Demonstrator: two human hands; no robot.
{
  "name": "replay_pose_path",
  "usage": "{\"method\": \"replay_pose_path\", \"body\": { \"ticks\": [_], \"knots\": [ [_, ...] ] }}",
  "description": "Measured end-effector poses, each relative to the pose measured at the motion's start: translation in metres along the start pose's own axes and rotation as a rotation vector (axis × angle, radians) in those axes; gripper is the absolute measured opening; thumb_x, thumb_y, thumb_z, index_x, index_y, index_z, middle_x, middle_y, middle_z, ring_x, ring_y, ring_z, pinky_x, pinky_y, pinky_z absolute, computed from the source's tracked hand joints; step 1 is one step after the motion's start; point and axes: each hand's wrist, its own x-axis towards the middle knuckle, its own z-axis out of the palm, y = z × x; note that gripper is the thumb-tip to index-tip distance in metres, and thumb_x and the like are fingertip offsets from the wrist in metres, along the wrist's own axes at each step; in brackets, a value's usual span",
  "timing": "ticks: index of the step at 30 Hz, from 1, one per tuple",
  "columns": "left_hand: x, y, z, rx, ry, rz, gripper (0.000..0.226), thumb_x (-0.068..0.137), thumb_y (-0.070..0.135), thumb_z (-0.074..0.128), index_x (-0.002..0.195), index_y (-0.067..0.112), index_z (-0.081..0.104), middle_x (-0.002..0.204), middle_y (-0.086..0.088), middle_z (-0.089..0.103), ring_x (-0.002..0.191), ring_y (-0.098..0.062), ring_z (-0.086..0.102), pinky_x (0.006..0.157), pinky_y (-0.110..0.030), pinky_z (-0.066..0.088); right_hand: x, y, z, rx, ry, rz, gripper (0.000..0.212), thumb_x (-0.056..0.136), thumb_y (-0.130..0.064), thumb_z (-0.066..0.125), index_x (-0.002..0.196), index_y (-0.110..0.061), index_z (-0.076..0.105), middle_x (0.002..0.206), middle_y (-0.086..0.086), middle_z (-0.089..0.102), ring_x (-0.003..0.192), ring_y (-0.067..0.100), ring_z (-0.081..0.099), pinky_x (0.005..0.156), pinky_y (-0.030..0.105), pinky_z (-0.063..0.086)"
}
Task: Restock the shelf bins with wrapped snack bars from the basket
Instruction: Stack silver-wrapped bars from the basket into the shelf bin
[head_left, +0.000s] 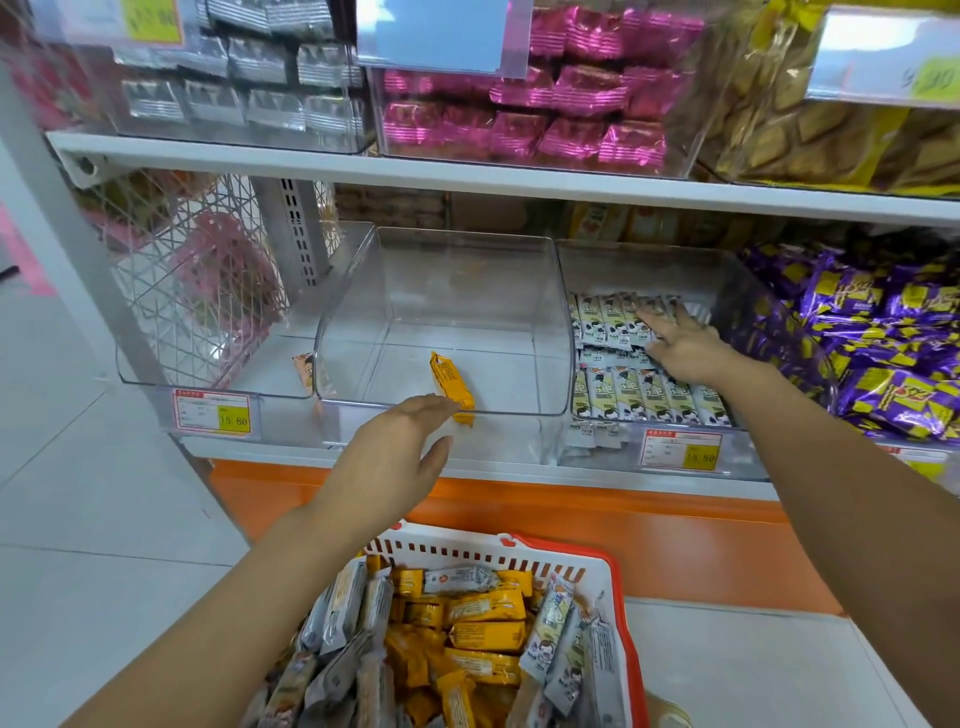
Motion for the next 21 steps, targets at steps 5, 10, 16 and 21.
{"method": "replay_pose_path", "body": {
  "ticks": [5, 10, 16, 21],
  "knots": [
    [-0.006, 0.002, 0.001, 0.015, -0.014, 0.001, 0.050, 0.099, 0.026, 0.044, 0.148, 0.023, 0.031, 0.154, 0.006, 0.027, 0.142, -0.009, 0.024, 0.111, -0.022, 0.024, -0.002, 0.005, 0.001, 0.021, -0.005, -0.020, 0.052, 0.100, -0.050, 0.030, 0.149, -0.048, 0.011, 0.161, 0.002, -0.013, 0.148, 0.032, -0.004, 0.116, 0.059, 0.009],
    [-0.020, -0.005, 0.002, -0.052, 0.033, 0.008, 0.050, 0.098, 0.024, 0.047, 0.147, 0.021, 0.033, 0.153, 0.004, 0.030, 0.143, -0.008, 0.022, 0.110, -0.023, 0.024, -0.047, -0.024, -0.011, 0.169, 0.216, -0.077, 0.043, 0.101, -0.033, 0.041, 0.143, -0.021, 0.044, 0.153, 0.017, 0.028, 0.139, 0.036, 0.029, 0.113, 0.044, 0.024],
    [-0.051, -0.029, 0.008, -0.090, 0.065, 0.035, 0.023, 0.097, 0.027, 0.048, 0.092, 0.015, 0.067, 0.090, 0.003, 0.066, 0.079, -0.012, 0.061, 0.072, -0.029, 0.048, -0.162, -0.093, -0.026, 0.438, 0.421, -0.253, 0.045, 0.098, -0.027, 0.051, 0.057, -0.010, 0.043, 0.055, 0.004, 0.042, 0.053, 0.016, 0.041, 0.050, 0.023, 0.029],
    [-0.083, -0.066, 0.042, 0.099, -0.286, -0.035, 0.036, 0.097, 0.024, 0.046, 0.063, 0.014, 0.050, 0.059, -0.003, 0.051, 0.054, -0.014, 0.046, 0.055, -0.030, 0.034, -0.202, -0.132, 0.046, 0.399, -0.160, -0.353, 0.028, 0.091, -0.033, 0.064, 0.069, -0.016, 0.058, 0.071, -0.002, 0.056, 0.065, 0.011, 0.051, 0.058, 0.025, 0.037]
  ]
}}
